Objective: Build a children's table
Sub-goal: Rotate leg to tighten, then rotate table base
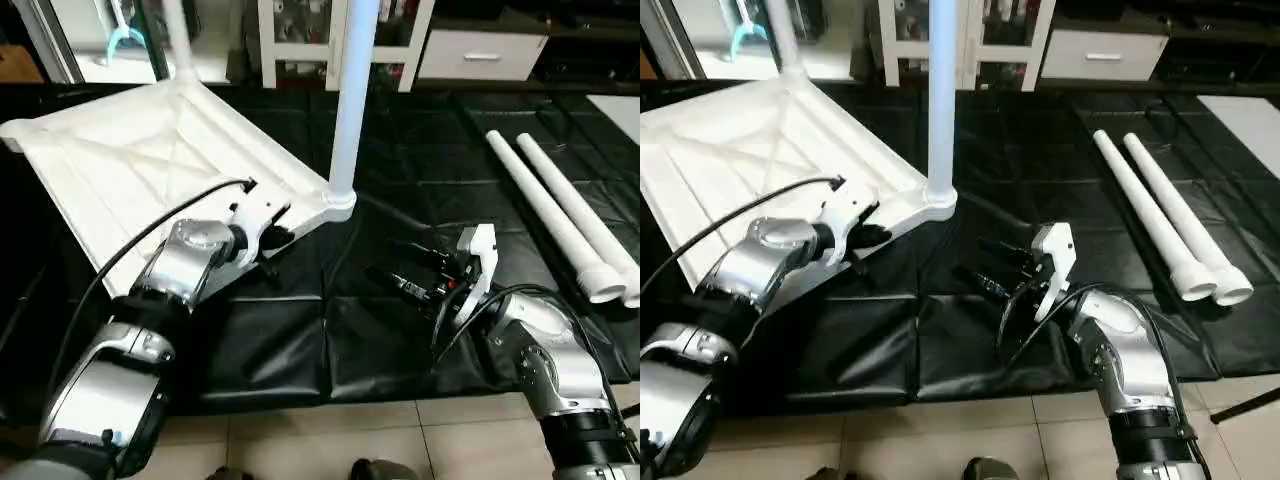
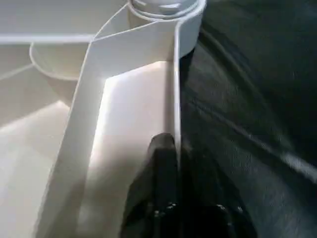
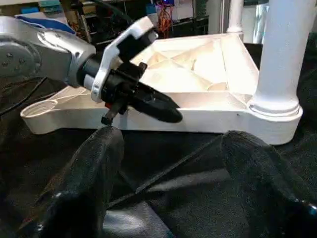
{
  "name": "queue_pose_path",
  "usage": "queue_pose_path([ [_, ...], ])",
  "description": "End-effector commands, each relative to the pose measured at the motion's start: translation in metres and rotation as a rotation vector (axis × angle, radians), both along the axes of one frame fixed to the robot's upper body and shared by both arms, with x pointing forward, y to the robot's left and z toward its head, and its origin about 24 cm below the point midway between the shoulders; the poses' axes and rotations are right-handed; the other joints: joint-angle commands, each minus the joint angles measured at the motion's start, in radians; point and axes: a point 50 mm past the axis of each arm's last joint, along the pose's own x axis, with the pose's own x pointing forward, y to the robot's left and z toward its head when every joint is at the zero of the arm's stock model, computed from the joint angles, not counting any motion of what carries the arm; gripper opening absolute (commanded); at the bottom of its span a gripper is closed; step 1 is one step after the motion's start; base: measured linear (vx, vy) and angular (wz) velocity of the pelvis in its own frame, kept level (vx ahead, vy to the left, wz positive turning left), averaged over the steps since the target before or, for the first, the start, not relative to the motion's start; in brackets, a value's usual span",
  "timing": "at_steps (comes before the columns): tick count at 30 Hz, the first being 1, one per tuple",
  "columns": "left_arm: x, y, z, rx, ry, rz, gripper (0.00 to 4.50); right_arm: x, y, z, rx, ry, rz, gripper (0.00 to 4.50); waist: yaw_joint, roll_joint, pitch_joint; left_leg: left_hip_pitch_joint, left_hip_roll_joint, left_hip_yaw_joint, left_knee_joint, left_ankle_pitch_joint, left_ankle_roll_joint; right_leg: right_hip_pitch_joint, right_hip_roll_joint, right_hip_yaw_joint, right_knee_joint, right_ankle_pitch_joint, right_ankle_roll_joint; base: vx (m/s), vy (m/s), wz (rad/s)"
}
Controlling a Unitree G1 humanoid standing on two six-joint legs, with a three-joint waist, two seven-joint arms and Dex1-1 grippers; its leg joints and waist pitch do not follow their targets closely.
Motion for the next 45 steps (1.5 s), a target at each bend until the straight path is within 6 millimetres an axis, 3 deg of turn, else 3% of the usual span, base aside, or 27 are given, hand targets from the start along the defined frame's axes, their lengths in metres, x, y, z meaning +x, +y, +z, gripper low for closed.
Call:
queue_pose_path([
  [1, 0.004, -0.004, 0.014, -0.035, -0.032, 0.010, 0.61, 0.000, -0.001, 0.003, -0.022, -0.026, -0.003, 3.52, 0.003, 0.003, -0.094, 0.015, 0.007, -0.001, -0.047, 0.029, 0.171, 0.072, -0.029, 0.018, -0.024, 0.180, -0.328, 0.000, 0.000, 0.00],
  [4, 0.006, -0.007, 0.018, -0.054, -0.042, 0.021, 0.90, -0.001, -0.002, 0.002, -0.033, -0.023, -0.005, 3.52, 0.003, 0.002, -0.085, 0.014, 0.011, -0.001, -0.050, -0.018, 0.179, 0.070, -0.033, 0.016, -0.032, 0.114, -0.330, 0.000, 0.000, 0.00],
  [7, 0.005, -0.010, 0.021, -0.062, -0.048, 0.004, 1.06, -0.001, -0.002, 0.001, -0.036, -0.022, -0.005, 3.52, 0.003, 0.002, -0.077, 0.019, 0.015, -0.002, -0.058, -0.110, 0.136, 0.066, -0.037, 0.016, -0.048, -0.047, -0.302, 0.000, 0.000, 0.00],
  [9, 0.005, -0.010, 0.024, -0.070, -0.052, -0.006, 1.36, -0.001, -0.002, 0.001, -0.037, -0.022, -0.004, 3.52, 0.001, 0.002, -0.075, 0.020, 0.016, -0.002, -0.060, -0.132, 0.118, 0.064, -0.036, 0.017, -0.052, -0.085, -0.288, 0.000, 0.000, 0.00],
  [14, -0.003, 0.002, 0.046, -0.123, -0.109, -0.061, 1.80, -0.001, -0.002, 0.001, -0.034, -0.024, -0.007, 3.52, 0.000, 0.003, -0.076, 0.017, 0.015, -0.003, -0.062, -0.116, 0.102, 0.065, -0.035, 0.017, -0.048, -0.068, -0.282, 0.000, 0.000, 0.00],
  [16, -0.009, 0.022, 0.049, -0.041, -0.151, -0.077, 1.97, -0.002, -0.002, 0.002, -0.034, -0.025, -0.003, 3.52, -0.003, 0.004, -0.076, 0.015, 0.015, -0.004, -0.062, -0.104, 0.106, 0.067, -0.034, 0.016, -0.044, -0.043, -0.282, 0.000, 0.000, 0.00],
  [18, -0.012, 0.028, 0.049, -0.012, -0.157, -0.086, 1.97, -0.002, -0.002, 0.002, -0.035, -0.026, -0.002, 3.52, -0.008, 0.007, -0.078, 0.017, 0.014, -0.004, -0.061, -0.097, 0.109, 0.066, -0.033, 0.016, -0.042, -0.028, -0.280, 0.000, 0.000, 0.00],
  [22, -0.035, 0.083, 0.052, 0.128, -0.087, -0.092, 1.97, -0.004, -0.001, 0.002, -0.033, -0.023, 0.014, 3.52, -0.016, 0.009, -0.075, 0.016, 0.015, -0.005, -0.065, -0.088, 0.105, 0.066, -0.033, 0.016, -0.037, -0.021, -0.281, 0.000, 0.000, 0.00],
  [23, -0.045, 0.105, 0.056, 0.171, -0.057, -0.069, 1.97, -0.004, 0.000, 0.001, -0.034, -0.020, 0.024, 3.52, -0.021, 0.008, -0.071, 0.017, 0.015, -0.005, -0.068, -0.110, 0.099, 0.061, -0.032, 0.016, -0.041, -0.054, -0.274, 0.000, 0.000, 0.00],
  [25, -0.050, 0.122, 0.059, 0.205, -0.039, -0.035, 1.97, -0.004, 0.002, 0.001, -0.036, -0.020, 0.027, 3.52, -0.026, 0.014, -0.065, 0.029, 0.017, -0.002, -0.072, -0.159, 0.072, 0.050, -0.028, 0.017, -0.048, -0.118, -0.260, 0.000, 0.000, 0.00],
  [26, -0.052, 0.126, 0.060, 0.216, -0.036, -0.027, 1.97, -0.004, 0.002, 0.001, -0.037, -0.020, 0.027, 3.52, -0.027, 0.012, -0.063, 0.028, 0.018, -0.002, -0.073, -0.167, 0.066, 0.050, -0.028, 0.017, -0.049, -0.129, -0.257, 0.000, 0.000, 0.00],
  [28, -0.060, 0.150, 0.064, 0.246, -0.007, 0.030, 1.97, -0.004, 0.005, 0.001, -0.035, -0.021, 0.040, 3.52, -0.020, 0.017, -0.058, 0.037, 0.019, 0.001, -0.077, -0.200, 0.039, 0.041, -0.027, 0.018, -0.053, -0.162, -0.249, 0.000, 0.000, 0.00],
  [29, -0.064, 0.162, 0.066, 0.263, 0.001, 0.067, 1.97, -0.004, 0.006, 0.002, -0.032, -0.022, 0.054, 3.52, -0.018, 0.011, -0.059, 0.034, 0.018, 0.000, -0.079, -0.207, 0.029, 0.043, -0.027, 0.019, -0.051, -0.170, -0.239, 0.000, 0.000, 0.00],
  [30, -0.064, 0.162, 0.066, 0.263, 0.001, 0.067, 1.97, -0.004, 0.006, 0.002, -0.032, -0.022, 0.054, 3.52, -0.016, 0.012, -0.059, 0.035, 0.018, -0.001, -0.079, -0.209, 0.026, 0.043, -0.028, 0.019, -0.051, -0.173, -0.236, 0.000, 0.000, 0.00],
  [31, -0.075, 0.181, 0.067, 0.291, 0.046, 0.109, 1.97, -0.008, 0.010, 0.003, -0.022, -0.014, 0.108, 3.52, -0.016, 0.010, -0.059, 0.034, 0.017, -0.001, -0.079, -0.206, 0.024, 0.044, -0.029, 0.021, -0.050, -0.169, -0.231, 0.000, 0.000, 0.00],
  [32, -0.075, 0.181, 0.067, 0.291, 0.046, 0.109, 1.97, -0.008, 0.010, 0.003, -0.022, -0.014, 0.108, 3.52, -0.017, 0.010, -0.058, 0.028, 0.016, -0.003, -0.082, -0.197, 0.027, 0.048, -0.029, 0.021, -0.048, -0.167, -0.223, 0.000, 0.000, 0.00],
  [34, -0.088, 0.195, 0.065, 0.309, 0.118, 0.123, 1.97, -0.013, 0.013, 0.003, -0.027, -0.004, 0.176, 3.52, -0.016, 0.009, -0.061, 0.033, 0.017, -0.002, -0.079, -0.182, 0.029, 0.046, -0.031, 0.022, -0.046, -0.147, -0.227, 0.000, 0.000, 0.00],
  [39, -0.092, 0.209, 0.064, 0.331, 0.120, 0.199, 1.97, -0.012, 0.013, 0.004, -0.037, -0.011, 0.176, 3.52, -0.015, 0.011, -0.062, 0.033, 0.016, 0.000, -0.078, -0.173, 0.032, 0.044, -0.032, 0.023, -0.046, -0.133, -0.236, 0.000, 0.000, 0.00],
  [40, -0.090, 0.219, 0.061, 0.371, 0.110, 0.273, 1.97, -0.011, 0.013, 0.004, -0.042, -0.015, 0.169, 3.52, -0.015, 0.010, -0.061, 0.031, 0.014, 0.000, -0.078, -0.175, 0.033, 0.044, -0.030, 0.022, -0.046, -0.129, -0.236, 0.000, 0.000, 0.00],
  [45, -0.088, 0.223, 0.056, 0.371, 0.105, 0.309, 1.97, -0.011, 0.012, 0.005, -0.045, -0.016, 0.171, 3.52, -0.017, 0.007, -0.065, 0.031, 0.015, -0.002, -0.076, -0.174, 0.033, 0.047, -0.033, 0.023, -0.045, -0.130, -0.234, 0.000, 0.000, 0.00],
])
